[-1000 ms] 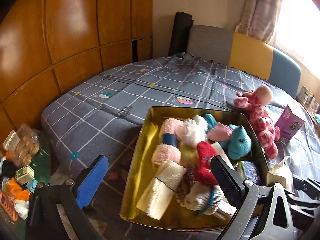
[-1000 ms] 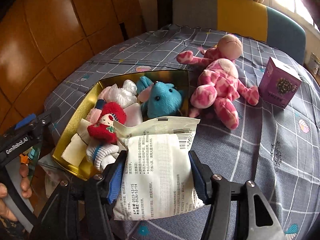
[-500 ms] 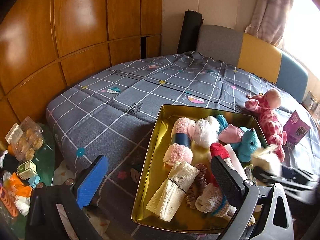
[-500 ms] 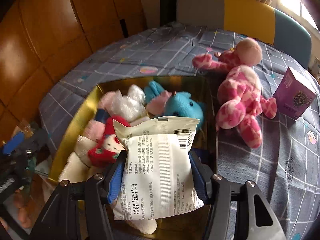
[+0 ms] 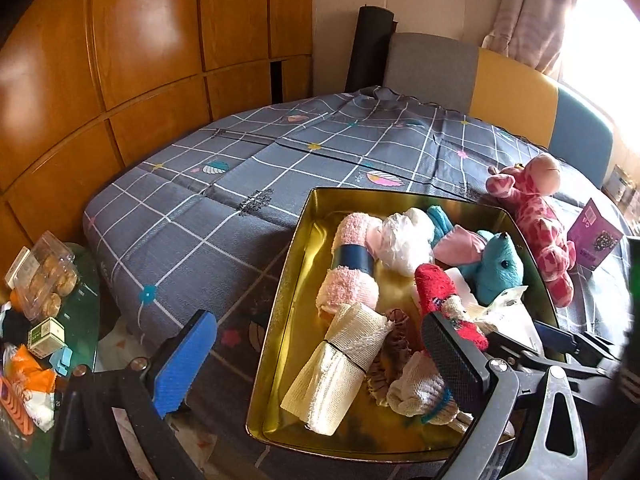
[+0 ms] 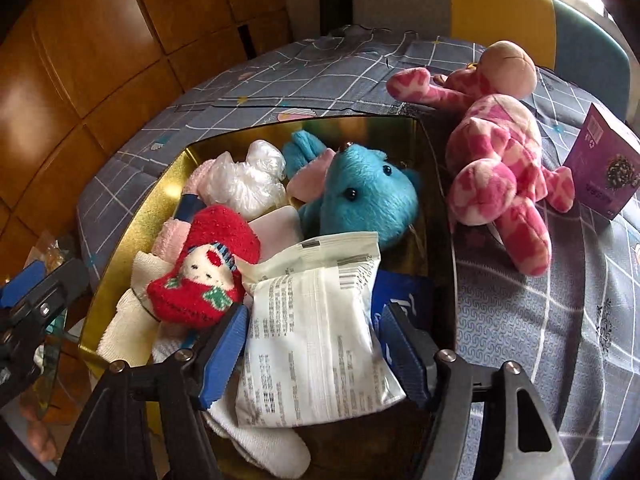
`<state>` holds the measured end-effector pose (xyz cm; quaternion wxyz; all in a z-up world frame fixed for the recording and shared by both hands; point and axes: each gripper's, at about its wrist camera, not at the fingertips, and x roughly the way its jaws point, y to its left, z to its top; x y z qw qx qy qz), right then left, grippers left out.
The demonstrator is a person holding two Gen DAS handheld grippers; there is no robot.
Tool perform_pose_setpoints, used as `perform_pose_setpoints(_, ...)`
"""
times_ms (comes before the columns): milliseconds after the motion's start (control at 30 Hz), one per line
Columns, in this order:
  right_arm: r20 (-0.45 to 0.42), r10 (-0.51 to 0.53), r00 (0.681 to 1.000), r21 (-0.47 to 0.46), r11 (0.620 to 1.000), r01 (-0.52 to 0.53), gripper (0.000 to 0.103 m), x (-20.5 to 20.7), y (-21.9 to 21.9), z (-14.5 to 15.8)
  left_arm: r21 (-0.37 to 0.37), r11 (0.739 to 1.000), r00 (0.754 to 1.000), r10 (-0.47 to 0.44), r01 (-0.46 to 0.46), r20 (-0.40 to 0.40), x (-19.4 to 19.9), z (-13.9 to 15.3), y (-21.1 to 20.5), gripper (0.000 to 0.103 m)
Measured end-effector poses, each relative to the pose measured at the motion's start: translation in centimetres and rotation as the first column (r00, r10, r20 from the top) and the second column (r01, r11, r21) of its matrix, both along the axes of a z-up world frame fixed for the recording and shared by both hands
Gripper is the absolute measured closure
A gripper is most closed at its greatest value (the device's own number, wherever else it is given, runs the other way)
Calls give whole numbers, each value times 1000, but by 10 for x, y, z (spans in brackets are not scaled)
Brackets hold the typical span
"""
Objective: Organize soft objects
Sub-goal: 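Carry the white paper packet to the gold tray with the right gripper, then release the white paper packet into the tray and withdraw the right gripper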
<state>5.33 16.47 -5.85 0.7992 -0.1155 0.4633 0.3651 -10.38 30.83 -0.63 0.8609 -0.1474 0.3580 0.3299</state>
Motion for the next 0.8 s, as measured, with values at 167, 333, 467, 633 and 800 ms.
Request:
perform_pose_setpoints(167, 46, 31, 998, -22, 999, -30, 33, -11, -5, 5, -1, 1000, 1000, 8, -8, 0, -1, -1, 2, 0)
perform_pose_setpoints(333, 106, 40, 994, -49, 998, -35, 45, -14, 3, 0, 2, 1000, 1000, -1, 1, 3, -1, 1, 1, 0)
perform_pose_setpoints(467, 103, 25, 994, -47, 999, -20, 45, -6, 8, -4, 7, 1000, 1000, -7, 7, 8, 0, 4, -3, 0)
perform_pose_setpoints(633, 79, 16, 997, -43, 999, -13, 45, -5, 5, -7, 8, 1000, 1000, -13, 13, 12, 0, 6, -8, 0)
perform_pose_setpoints(800, 46, -8, 999, -25, 1000, 9, 42, -2, 0, -8, 10, 1000, 1000, -29, 29, 12, 1, 8, -15, 0)
